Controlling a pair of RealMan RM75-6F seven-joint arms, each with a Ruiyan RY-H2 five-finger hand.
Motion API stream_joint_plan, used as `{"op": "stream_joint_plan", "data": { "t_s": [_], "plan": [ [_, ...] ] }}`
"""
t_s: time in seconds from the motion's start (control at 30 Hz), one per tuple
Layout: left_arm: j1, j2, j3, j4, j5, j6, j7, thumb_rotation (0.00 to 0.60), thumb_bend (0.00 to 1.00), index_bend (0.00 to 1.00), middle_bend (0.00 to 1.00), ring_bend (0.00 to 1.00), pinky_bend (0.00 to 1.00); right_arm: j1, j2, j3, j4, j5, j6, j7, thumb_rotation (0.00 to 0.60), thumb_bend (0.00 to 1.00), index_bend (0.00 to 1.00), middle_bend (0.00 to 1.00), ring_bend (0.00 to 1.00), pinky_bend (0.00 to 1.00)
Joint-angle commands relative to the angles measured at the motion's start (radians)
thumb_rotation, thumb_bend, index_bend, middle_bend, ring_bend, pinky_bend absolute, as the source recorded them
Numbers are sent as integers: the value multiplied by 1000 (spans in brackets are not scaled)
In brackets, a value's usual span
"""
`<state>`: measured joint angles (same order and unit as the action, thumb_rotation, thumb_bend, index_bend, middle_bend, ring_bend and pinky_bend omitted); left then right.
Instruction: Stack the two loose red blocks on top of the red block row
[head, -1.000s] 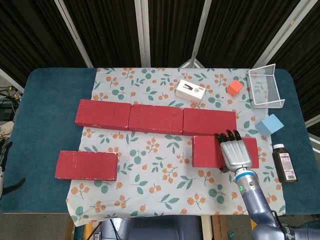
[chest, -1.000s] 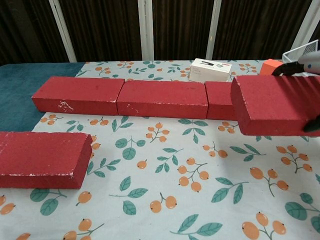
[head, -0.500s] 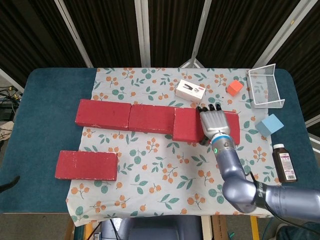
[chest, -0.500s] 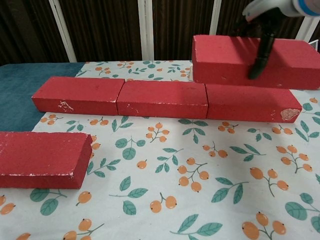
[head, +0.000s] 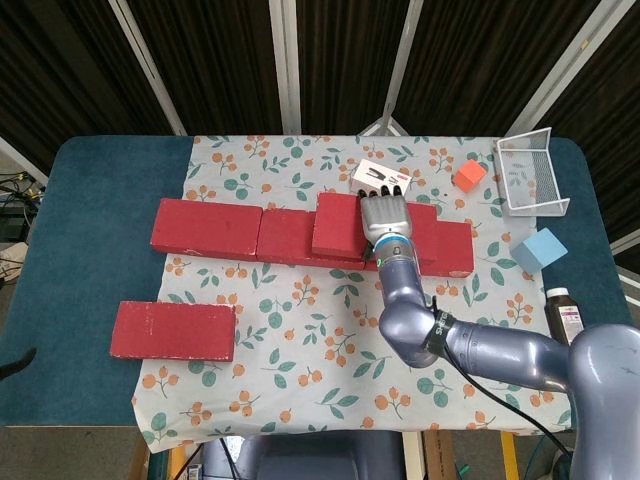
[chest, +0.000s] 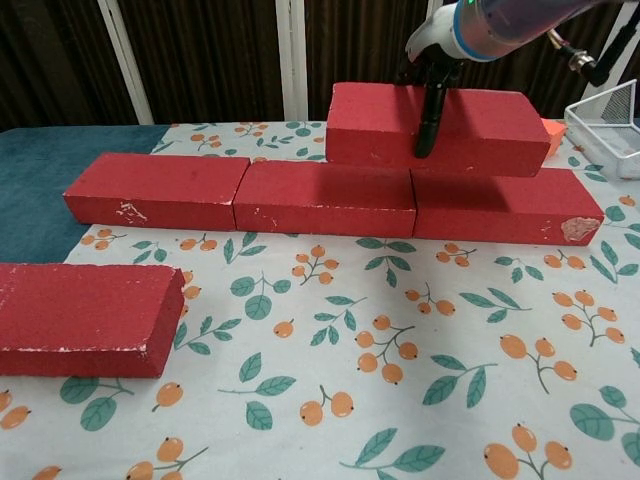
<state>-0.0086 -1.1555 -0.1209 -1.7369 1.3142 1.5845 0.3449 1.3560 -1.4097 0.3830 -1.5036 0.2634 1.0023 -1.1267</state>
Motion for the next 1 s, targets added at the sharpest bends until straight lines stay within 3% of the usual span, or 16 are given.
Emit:
{"op": "stream_joint_plan", "data": {
  "t_s": [0.03,0.37,1.0],
  "plan": [
    [-2,-4,-1,1,-6,-1,10,600,0,84,0,0,51,9,-35,-20,52,-2,-31,-9,600,53,419,262,63,0],
    [-4,-15,0,-2,-11,9,43,600,0,84,0,0,51,17,-86,-42,163,-9,-85,-27,600,52,419,262,63,0],
    [4,-19,-1,-8,-19,33,67,600,0,84,0,0,51,10,-153,-66,277,-13,-165,-15,600,52,423,262,63,0]
  ]
}}
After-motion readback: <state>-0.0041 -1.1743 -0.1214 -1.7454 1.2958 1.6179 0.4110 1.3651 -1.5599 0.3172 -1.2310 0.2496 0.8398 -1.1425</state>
